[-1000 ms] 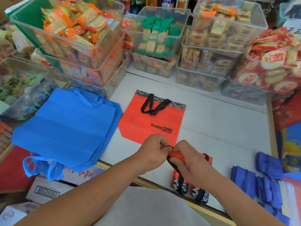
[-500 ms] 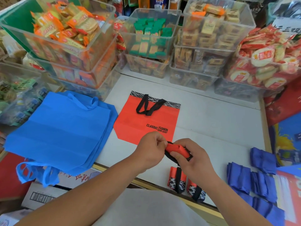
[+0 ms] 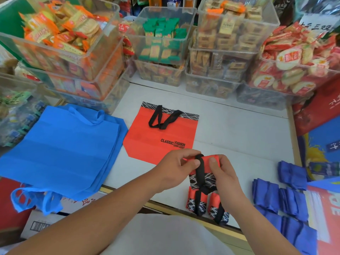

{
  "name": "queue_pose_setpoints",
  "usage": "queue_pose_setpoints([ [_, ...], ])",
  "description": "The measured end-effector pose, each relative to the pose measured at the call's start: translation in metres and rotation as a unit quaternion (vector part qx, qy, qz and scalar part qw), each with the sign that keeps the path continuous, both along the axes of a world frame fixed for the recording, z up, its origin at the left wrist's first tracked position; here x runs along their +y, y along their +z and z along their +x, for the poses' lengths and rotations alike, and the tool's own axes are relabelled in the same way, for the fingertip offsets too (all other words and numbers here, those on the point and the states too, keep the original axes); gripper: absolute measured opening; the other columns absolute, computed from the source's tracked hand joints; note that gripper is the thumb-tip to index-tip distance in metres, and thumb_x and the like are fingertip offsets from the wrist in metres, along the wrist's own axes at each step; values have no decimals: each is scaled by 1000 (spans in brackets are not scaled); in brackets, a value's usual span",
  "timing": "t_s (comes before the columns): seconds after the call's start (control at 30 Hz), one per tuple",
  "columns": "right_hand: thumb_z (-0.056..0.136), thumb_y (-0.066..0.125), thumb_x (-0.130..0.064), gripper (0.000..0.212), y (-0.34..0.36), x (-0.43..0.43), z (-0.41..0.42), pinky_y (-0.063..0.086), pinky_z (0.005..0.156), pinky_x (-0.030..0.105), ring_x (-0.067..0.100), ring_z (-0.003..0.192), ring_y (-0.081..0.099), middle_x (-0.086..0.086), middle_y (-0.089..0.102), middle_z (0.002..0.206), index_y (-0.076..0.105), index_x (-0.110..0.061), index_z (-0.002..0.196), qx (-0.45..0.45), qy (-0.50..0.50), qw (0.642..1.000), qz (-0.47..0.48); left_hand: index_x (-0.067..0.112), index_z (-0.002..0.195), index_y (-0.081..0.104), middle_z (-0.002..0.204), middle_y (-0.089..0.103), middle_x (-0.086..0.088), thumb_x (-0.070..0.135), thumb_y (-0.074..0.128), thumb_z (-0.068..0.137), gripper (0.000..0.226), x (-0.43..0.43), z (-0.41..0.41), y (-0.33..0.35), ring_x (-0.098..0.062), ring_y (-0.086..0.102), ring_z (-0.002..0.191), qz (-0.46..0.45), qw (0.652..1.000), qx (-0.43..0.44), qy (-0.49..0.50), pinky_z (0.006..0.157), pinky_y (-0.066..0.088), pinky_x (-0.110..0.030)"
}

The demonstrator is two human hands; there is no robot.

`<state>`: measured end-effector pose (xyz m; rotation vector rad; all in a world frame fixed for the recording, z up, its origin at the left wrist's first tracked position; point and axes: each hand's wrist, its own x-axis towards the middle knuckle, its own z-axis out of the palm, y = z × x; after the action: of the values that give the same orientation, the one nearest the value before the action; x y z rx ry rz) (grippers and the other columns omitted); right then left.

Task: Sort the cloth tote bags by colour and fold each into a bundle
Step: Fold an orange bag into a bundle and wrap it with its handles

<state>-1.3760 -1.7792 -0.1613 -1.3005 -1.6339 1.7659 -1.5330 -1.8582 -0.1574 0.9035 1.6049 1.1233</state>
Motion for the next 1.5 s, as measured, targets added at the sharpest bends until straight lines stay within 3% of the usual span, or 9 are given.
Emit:
queue_pose_setpoints([
  [0.17, 106, 47, -35, 19, -15, 2, -3, 50, 81, 32, 14, 89, 63, 3, 68, 96, 61, -24, 100, -37, -9, 999, -36, 25, 136, 62, 123, 68, 6, 26, 61, 101, 35, 12, 15, -18, -2, 63, 108, -49, 999, 13, -5, 97, 49, -18],
  [0.53, 92, 71, -30, 25, -119, 60, -3, 42, 64, 22, 15, 88, 64, -2, 65, 96, 62, -14, 109, -200, -98, 975, 25, 17, 138, 56, 129, 58, 5, 36, 58, 101, 42, -4, -1, -80, -12, 52, 121, -251, 962, 98, 34, 100, 37, -23],
  [0.67, 87, 73, -26, 33, -147, 61, -3, 46, 83, 41, 37, 106, 58, 11, 62, 114, 67, -15, 118, -369, -14, 903, 220, 17, 137, 57, 124, 57, 5, 35, 57, 101, 40, -15, -10, -85, -12, 53, 118, -278, 954, 92, 64, 97, 37, -22],
  [0.77, 89, 64, -27, 38, -156, 53, 2, 41, 91, 54, 45, 114, 53, 18, 55, 126, 67, -19, 126, -380, -2, 857, 348, 18, 136, 57, 126, 60, 5, 33, 57, 101, 38, -25, -12, -89, -12, 54, 118, -290, 950, 92, 78, 97, 37, -21],
  [0.9, 95, 36, -70, 60, -165, 47, 1, 6, 113, 66, 42, 150, 12, 6, 18, 164, 26, -51, 152, -499, 128, 807, 289, 22, 136, 57, 125, 58, 8, 33, 55, 102, 36, -36, -11, -92, -11, 55, 116, -299, 948, 77, 81, 97, 39, -22],
  [1.0, 94, 32, -75, 62, -174, 46, 0, 1, 115, 70, 38, 152, 7, 3, 13, 166, 25, -52, 151, -498, 153, 822, 230, 24, 134, 58, 122, 59, 11, 34, 56, 101, 34, -42, -15, -95, -10, 57, 115, -302, 947, 70, 85, 99, 42, -24],
  [1.13, 91, 42, -72, 64, -174, 41, 1, 29, 114, 60, 36, 145, 31, 12, 36, 156, 59, -26, 134, -409, 136, 845, 316, 27, 132, 60, 125, 61, 9, 34, 58, 100, 33, -50, -26, -99, -11, 59, 113, -303, 946, 67, 95, 103, 47, -31],
  [1.3, 96, 38, -66, 61, -157, 43, 15, -3, 121, 58, 30, 156, -2, 2, 9, 169, 31, -45, 153, -425, 90, 855, 283, 28, 133, 60, 128, 60, 7, 35, 56, 101, 33, -53, -26, -103, -10, 59, 112, -295, 950, 81, 68, 101, 47, -27],
  [1.5, 96, 36, -65, 64, -154, 48, 58, 9, 124, 55, 27, 155, -3, -2, 1, 170, 25, -45, 156, -413, 83, 901, 104, 27, 133, 59, 129, 60, 7, 35, 54, 102, 33, -55, -19, -110, -8, 59, 111, -288, 952, 89, 42, 96, 46, -24],
])
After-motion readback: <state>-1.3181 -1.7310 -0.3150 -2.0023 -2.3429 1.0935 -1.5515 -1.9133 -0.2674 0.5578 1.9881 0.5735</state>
